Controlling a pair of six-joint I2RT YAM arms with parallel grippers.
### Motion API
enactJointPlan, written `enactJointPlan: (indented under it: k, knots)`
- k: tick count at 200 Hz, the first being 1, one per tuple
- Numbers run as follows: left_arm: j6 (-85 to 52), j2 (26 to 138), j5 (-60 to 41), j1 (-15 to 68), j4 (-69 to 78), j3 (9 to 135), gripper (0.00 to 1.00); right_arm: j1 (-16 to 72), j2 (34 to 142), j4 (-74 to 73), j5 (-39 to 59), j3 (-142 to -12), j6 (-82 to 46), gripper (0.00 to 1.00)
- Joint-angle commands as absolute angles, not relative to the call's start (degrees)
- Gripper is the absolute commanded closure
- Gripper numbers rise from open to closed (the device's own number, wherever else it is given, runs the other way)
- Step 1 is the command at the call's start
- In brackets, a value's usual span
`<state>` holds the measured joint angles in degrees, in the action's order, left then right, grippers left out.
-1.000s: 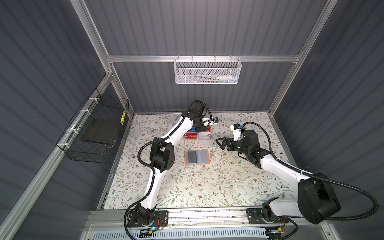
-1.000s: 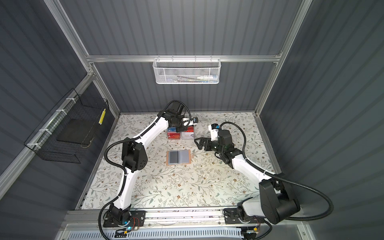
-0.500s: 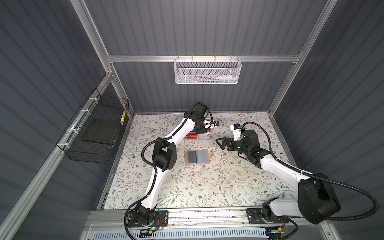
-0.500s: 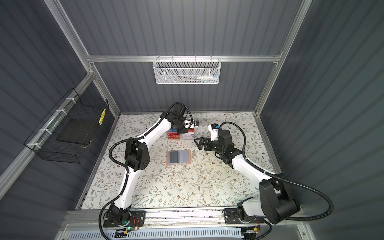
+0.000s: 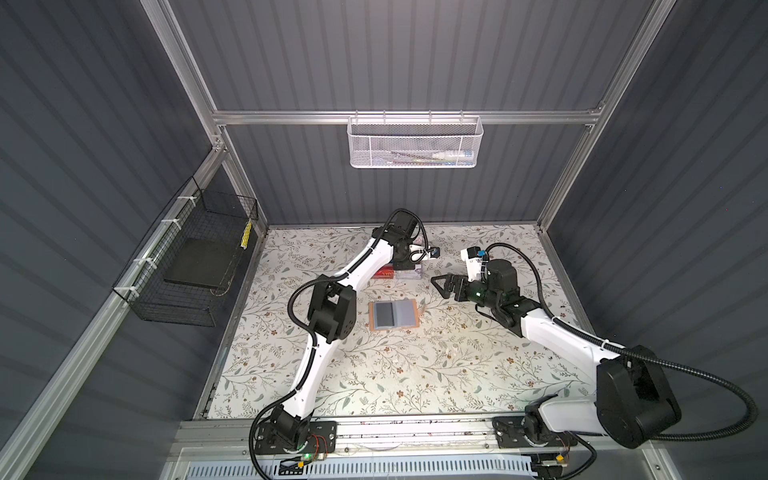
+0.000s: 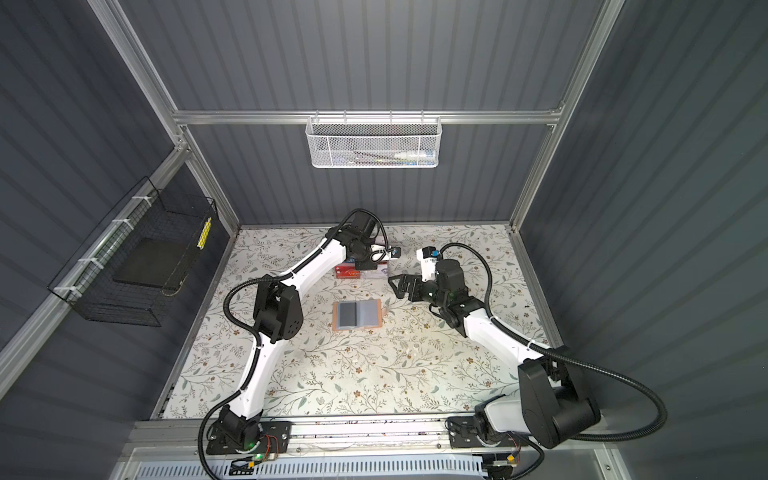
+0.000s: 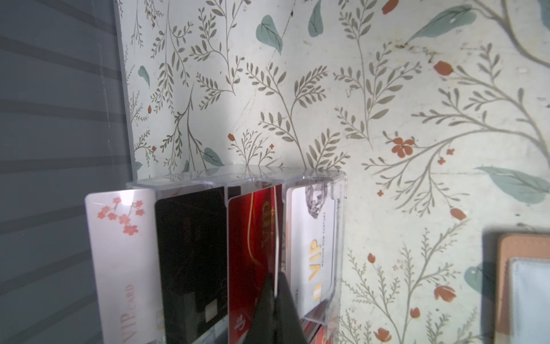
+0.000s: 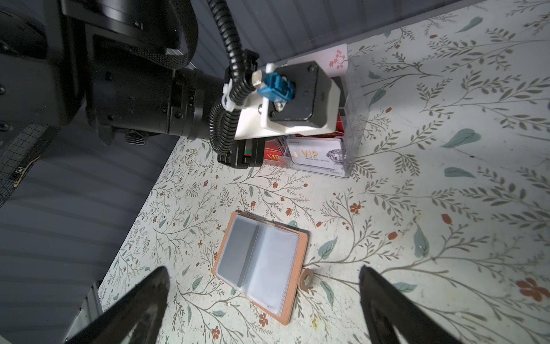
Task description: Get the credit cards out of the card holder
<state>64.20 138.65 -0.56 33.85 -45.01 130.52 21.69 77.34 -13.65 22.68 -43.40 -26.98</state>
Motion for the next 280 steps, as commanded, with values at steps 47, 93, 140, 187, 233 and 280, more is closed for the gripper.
enactJointPlan:
  k: [47, 93, 140, 187, 233, 280]
  knots:
    - [73.2, 140.4, 3.6, 35.2, -48.2, 132.9, 1.0, 21.8, 76.8, -14.9, 23.2, -42.5, -27.4, 0.01]
    - [73.7, 140.4, 5.2, 35.2, -47.9, 132.8, 1.0, 21.9, 76.7, -15.1, 23.6, -42.4, -27.5, 0.01]
    - [74.2, 140.3, 6.2, 35.2, -47.0, 131.7, 1.0, 22.1, 76.7, -15.2, 23.6, -42.4, -27.5, 0.01]
    - [74.3, 139.5, 7.0, 35.4, -43.7, 129.3, 1.0, 22.1, 76.9, -15.1, 23.4, -42.5, -27.3, 0.01]
    - [74.3, 139.4, 7.3, 35.7, -42.9, 128.8, 0.97, 22.2, 76.7, -15.1, 23.4, -42.5, -27.3, 0.01]
    - [74.0, 138.3, 8.0, 35.9, -40.4, 126.9, 0.83, 22.4, 76.7, -15.2, 23.7, -42.6, -27.3, 0.01]
